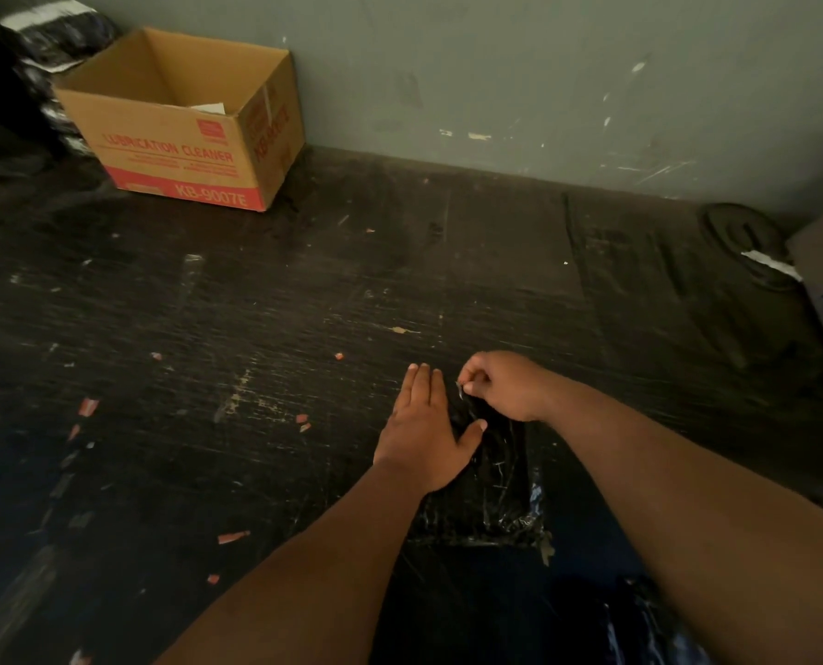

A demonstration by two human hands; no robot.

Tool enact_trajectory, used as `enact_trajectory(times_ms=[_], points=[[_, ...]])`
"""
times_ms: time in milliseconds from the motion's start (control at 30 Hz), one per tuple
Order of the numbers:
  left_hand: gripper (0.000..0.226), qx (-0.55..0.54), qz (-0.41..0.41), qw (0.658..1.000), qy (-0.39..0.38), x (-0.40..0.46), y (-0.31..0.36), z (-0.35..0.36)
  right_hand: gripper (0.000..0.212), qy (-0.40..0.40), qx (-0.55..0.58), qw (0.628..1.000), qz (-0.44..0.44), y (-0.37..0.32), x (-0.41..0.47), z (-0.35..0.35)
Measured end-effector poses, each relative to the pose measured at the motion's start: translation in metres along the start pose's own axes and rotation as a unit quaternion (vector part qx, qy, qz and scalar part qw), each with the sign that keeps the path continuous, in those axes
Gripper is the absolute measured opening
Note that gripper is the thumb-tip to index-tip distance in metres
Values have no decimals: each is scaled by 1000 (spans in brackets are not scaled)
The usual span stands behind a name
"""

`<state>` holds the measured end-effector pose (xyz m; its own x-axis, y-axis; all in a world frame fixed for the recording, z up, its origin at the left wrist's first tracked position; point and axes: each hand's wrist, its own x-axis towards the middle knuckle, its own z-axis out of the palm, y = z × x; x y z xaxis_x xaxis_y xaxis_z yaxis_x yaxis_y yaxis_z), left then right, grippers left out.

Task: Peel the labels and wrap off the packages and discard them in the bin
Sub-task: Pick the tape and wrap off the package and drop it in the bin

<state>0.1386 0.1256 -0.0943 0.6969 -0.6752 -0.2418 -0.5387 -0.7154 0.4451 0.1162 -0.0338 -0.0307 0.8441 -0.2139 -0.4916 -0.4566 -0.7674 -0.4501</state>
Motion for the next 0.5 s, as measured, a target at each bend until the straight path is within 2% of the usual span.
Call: enact_trajectory(times_ms=[133, 267, 400, 500], points=[[99, -1, 4, 1000, 1, 0, -1, 0, 13, 70, -78, 992, -77, 9, -8, 11], [103, -3, 7, 1000, -5, -3, -1, -1, 16, 85, -147, 977, -129, 9, -13, 11], [106, -5, 5, 1000, -6, -4, 0, -1, 15, 91, -186, 968, -143, 8, -12, 14], [107, -2, 4, 1000, -10, -3, 0, -1, 16, 113, -175, 969, -135, 7, -11, 17]])
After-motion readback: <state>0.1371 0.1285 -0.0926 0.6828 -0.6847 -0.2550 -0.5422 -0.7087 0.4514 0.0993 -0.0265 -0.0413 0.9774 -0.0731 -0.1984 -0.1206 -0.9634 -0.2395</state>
